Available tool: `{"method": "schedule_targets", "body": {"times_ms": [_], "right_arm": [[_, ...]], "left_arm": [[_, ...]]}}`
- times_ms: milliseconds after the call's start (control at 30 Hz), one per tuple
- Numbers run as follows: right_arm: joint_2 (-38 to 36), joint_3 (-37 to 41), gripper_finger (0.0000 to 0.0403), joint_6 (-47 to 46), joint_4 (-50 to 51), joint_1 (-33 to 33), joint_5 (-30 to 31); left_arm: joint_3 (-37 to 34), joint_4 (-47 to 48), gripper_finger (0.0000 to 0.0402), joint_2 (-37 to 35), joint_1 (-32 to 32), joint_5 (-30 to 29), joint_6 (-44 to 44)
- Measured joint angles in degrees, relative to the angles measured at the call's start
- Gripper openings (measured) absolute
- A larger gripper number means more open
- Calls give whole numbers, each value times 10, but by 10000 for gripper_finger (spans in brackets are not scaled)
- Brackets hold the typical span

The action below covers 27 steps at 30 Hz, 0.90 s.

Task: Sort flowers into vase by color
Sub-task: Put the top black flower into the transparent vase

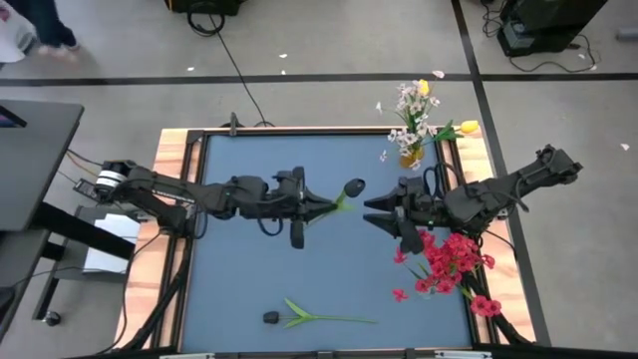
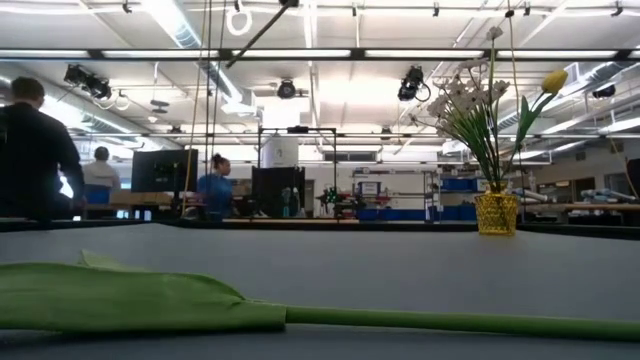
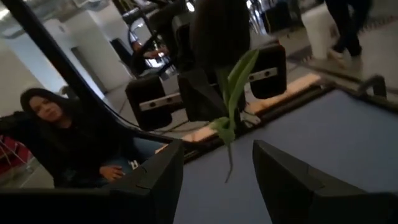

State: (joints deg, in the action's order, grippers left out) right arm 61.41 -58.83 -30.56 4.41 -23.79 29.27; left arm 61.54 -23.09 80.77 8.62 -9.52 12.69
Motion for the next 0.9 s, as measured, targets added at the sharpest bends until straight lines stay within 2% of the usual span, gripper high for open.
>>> {"method": "schedule_targets", "body": {"times_ms": [267, 433, 533, 633, 767, 900], "right_arm": [[12, 0, 201, 92, -81, 17, 42], [33, 0, 201, 148, -150, 59, -26], [41, 0, 201, 151, -164, 78, -74], [45, 0, 198, 139, -163, 88, -93], [49, 0, 167, 138, -167, 102, -104], [58, 0, 121, 128, -181, 121, -144]], "left_arm": [[1, -77, 4, 5, 0, 0, -14], [0, -104, 4, 30, 0, 0, -9], [0, -114, 4, 38, 0, 0, -8], [0, -117, 4, 37, -2, -1, -9], [0, -115, 4, 37, -2, -2, -12], [0, -99, 4, 37, -2, -18, -10]]}}
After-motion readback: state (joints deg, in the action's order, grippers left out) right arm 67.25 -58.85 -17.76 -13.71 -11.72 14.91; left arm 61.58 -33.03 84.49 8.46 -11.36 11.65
